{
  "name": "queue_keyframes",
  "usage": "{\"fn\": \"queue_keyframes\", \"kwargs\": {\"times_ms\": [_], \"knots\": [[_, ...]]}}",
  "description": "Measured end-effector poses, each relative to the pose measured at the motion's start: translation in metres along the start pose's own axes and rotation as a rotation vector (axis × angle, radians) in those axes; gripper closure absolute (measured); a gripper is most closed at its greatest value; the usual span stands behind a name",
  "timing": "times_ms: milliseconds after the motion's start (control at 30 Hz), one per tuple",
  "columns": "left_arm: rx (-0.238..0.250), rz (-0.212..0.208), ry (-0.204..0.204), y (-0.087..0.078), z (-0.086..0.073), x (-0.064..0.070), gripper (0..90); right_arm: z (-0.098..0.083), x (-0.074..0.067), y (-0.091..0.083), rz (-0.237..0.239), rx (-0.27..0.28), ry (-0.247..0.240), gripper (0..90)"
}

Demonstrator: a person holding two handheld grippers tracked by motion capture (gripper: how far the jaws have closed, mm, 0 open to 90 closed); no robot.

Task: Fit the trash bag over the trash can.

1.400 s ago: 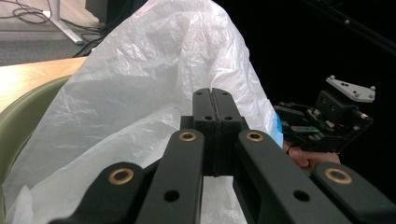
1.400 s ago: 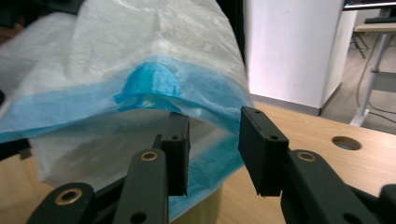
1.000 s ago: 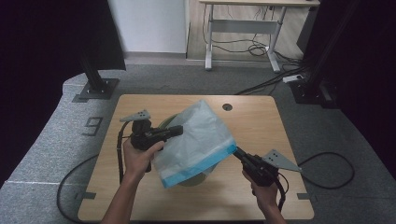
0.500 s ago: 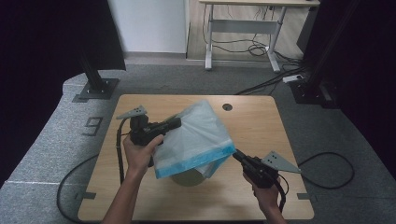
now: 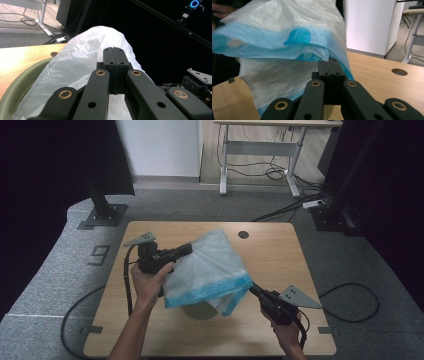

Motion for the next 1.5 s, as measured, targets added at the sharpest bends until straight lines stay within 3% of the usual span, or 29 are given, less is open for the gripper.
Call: {"fn": "queue_keyframes", "kwargs": {"times_ms": [533, 767, 1033, 1133, 1500], "knots": [[-0.046, 0.045, 0.042, -0.014, -0.005, -0.01, 90.0, 0.004, 0.021, -0.008, -0.041, -0.032, -0.016, 88.9], [-0.066, 0.097, 0.083, -0.023, -0.005, -0.013, 90.0, 0.006, 0.024, -0.008, -0.045, -0.049, -0.025, 88.9], [-0.052, 0.194, 0.102, -0.038, -0.002, -0.025, 90.0, 0.007, 0.031, -0.013, -0.052, -0.059, -0.025, 88.9], [-0.05, 0.201, 0.091, -0.043, -0.005, -0.031, 90.0, 0.009, 0.032, -0.016, -0.052, -0.06, -0.036, 88.9], [-0.006, 0.213, 0.087, -0.071, -0.024, -0.032, 90.0, 0.011, 0.024, -0.041, -0.022, -0.035, -0.087, 88.9]]}}
Point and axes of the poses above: each handheld gripper's, and its own axes: y roughly forward along the jaws, z roughly out of its top, x roughly to its right, the point moved 1 cm from there along y, roughly forward along the jaws, and after that the axes turned 5 degrees about y, right-handed, at the moved point
